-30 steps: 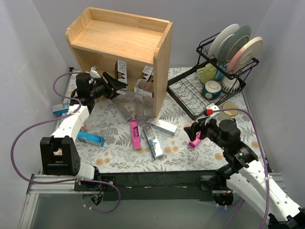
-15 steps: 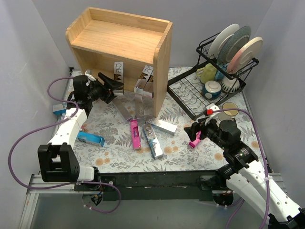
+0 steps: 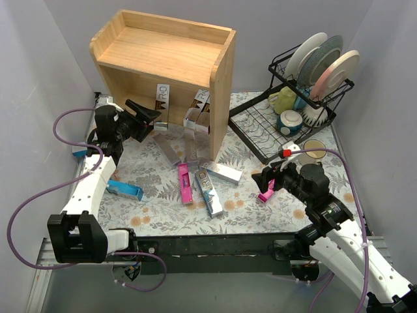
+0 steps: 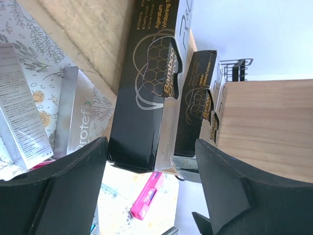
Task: Place and organize the toothpastes onto the shelf
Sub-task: Place the toothpaste on the shelf, then adjust the toothpaste on the shelf.
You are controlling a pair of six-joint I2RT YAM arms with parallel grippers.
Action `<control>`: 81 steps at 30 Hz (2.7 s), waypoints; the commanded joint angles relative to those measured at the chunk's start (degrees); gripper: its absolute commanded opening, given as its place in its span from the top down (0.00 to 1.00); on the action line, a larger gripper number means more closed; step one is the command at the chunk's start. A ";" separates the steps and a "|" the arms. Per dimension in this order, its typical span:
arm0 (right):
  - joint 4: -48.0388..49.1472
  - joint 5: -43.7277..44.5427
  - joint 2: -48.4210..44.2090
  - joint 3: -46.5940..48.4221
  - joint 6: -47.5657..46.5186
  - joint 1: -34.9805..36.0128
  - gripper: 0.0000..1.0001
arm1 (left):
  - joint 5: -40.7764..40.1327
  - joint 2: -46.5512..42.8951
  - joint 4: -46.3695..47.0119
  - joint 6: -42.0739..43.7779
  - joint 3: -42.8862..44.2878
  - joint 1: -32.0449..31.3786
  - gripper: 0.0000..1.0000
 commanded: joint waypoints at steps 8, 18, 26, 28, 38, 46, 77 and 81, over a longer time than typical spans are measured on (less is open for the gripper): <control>2.29 0.02 -0.33 0.83 0.06 -0.13 0.09 | -2.75 -2.42 1.86 -1.91 -4.90 0.21 0.37; 2.29 0.02 -0.69 0.83 0.06 -0.13 0.10 | -1.96 -2.96 8.28 -7.55 -8.25 -0.14 0.49; 2.29 0.02 -0.86 0.74 0.06 -0.13 0.10 | 2.43 0.21 8.28 -6.67 -4.39 -0.23 0.70; 2.38 0.02 -0.78 0.74 0.06 -0.13 0.10 | 5.06 1.70 8.19 -6.67 -3.24 -0.41 0.71; 2.29 0.02 -0.69 0.83 0.06 -0.13 0.10 | 6.48 6.71 8.37 -5.09 1.77 -4.10 0.72; 2.03 0.28 -0.86 0.83 -0.02 -0.13 0.10 | 7.00 10.40 7.76 -4.30 5.72 -5.94 0.72; 1.94 0.11 -0.86 0.83 0.06 -0.13 0.10 | 1.83 10.41 -7.36 9.06 14.87 -7.18 0.22; 1.86 0.19 -0.95 0.83 -0.02 -0.13 0.10 | -1.78 9.00 -9.21 11.17 15.22 -7.18 0.18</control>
